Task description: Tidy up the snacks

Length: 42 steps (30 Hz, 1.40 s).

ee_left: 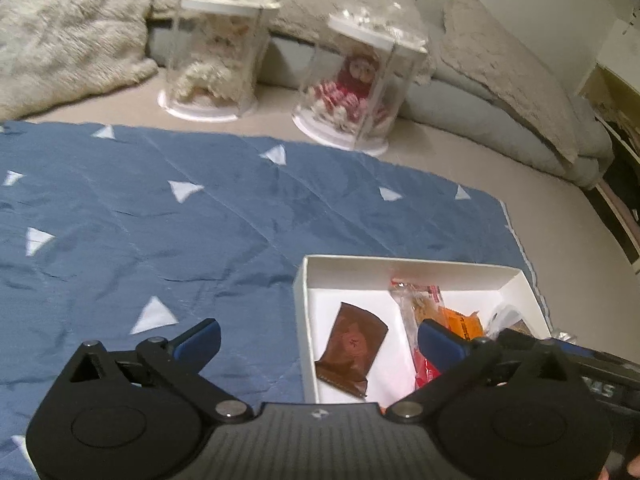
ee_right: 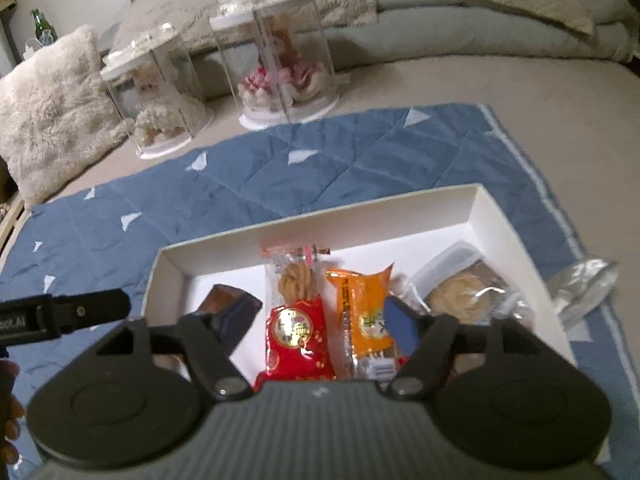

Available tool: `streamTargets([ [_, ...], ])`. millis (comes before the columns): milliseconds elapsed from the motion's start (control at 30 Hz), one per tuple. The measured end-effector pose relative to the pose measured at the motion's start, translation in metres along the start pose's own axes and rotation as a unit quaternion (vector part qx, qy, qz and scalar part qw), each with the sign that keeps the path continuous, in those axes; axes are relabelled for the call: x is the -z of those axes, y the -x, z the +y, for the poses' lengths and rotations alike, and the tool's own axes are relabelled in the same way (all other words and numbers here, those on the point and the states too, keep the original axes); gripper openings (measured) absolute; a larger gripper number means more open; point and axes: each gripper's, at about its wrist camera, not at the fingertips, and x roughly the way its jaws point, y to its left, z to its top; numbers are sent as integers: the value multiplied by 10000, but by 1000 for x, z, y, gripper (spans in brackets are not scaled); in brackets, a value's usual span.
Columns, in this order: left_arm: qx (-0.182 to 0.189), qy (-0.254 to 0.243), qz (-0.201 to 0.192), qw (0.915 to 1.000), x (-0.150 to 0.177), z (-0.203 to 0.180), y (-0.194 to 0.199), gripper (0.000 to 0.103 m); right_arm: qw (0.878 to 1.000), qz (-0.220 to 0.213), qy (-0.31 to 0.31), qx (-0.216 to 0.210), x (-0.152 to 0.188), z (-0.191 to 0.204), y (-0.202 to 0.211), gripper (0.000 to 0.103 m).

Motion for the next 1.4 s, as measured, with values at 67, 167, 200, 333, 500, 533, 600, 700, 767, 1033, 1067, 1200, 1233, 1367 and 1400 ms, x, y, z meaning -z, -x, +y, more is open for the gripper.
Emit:
streamTargets([
  [67, 2, -112, -49, 9999, 4, -3, 15, 103, 9999, -118, 4, -32, 3, 0, 15, 96],
  [167, -37, -225, -146, 9996, 12, -8, 37, 103, 9997, -215, 64, -53, 8, 2, 38, 101],
  [200, -31, -227, -206, 9995, 16, -8, 45, 103, 9996, -258, 111, -47, 10, 3, 45, 102],
  [333, 47, -162, -355, 9992, 32, -10, 78, 103, 9989, -397, 237, -1, 22, 6, 77, 102],
  [500, -198, -251, -641, 9974, 55, -20, 124, 103, 9967, -706, 405, -22, 45, 9, 124, 102],
  [533, -275, -303, -703, 9967, 60, -24, 134, 103, 9963, -762, 385, -24, 49, 9, 133, 102],
  [600, -352, -396, -834, 9951, 72, -28, 153, 103, 9956, -859, 380, -22, 59, 11, 152, 102],
  [700, -347, -527, -992, 9931, 90, -33, 179, 103, 9938, -1027, 417, -7, 76, 12, 179, 102],
  [767, -358, -581, -1082, 9918, 102, -34, 194, 103, 9926, -1112, 483, 48, 88, 12, 195, 102],
  [1033, -530, -882, -1546, 9826, 157, -42, 251, 103, 9857, -1513, 735, 112, 141, 8, 261, 102],
  [1067, -677, -870, -1647, 9802, 165, -43, 257, 103, 9846, -1576, 754, 97, 148, 8, 268, 102],
  [1200, -819, -972, -1839, 9747, 189, -44, 277, 103, 9805, -1736, 924, 32, 174, 11, 295, 102],
  [1233, -777, -978, -1838, 9750, 194, -43, 281, 103, 9797, -1754, 975, 27, 177, 14, 298, 102],
  [1367, -792, -1034, -1936, 9724, 219, -40, 301, 103, 9766, -1857, 1083, 29, 202, 16, 316, 102],
  [1400, -802, -1058, -1961, 9716, 225, -40, 305, 103, 9757, -1890, 1110, 41, 207, 16, 320, 102],
])
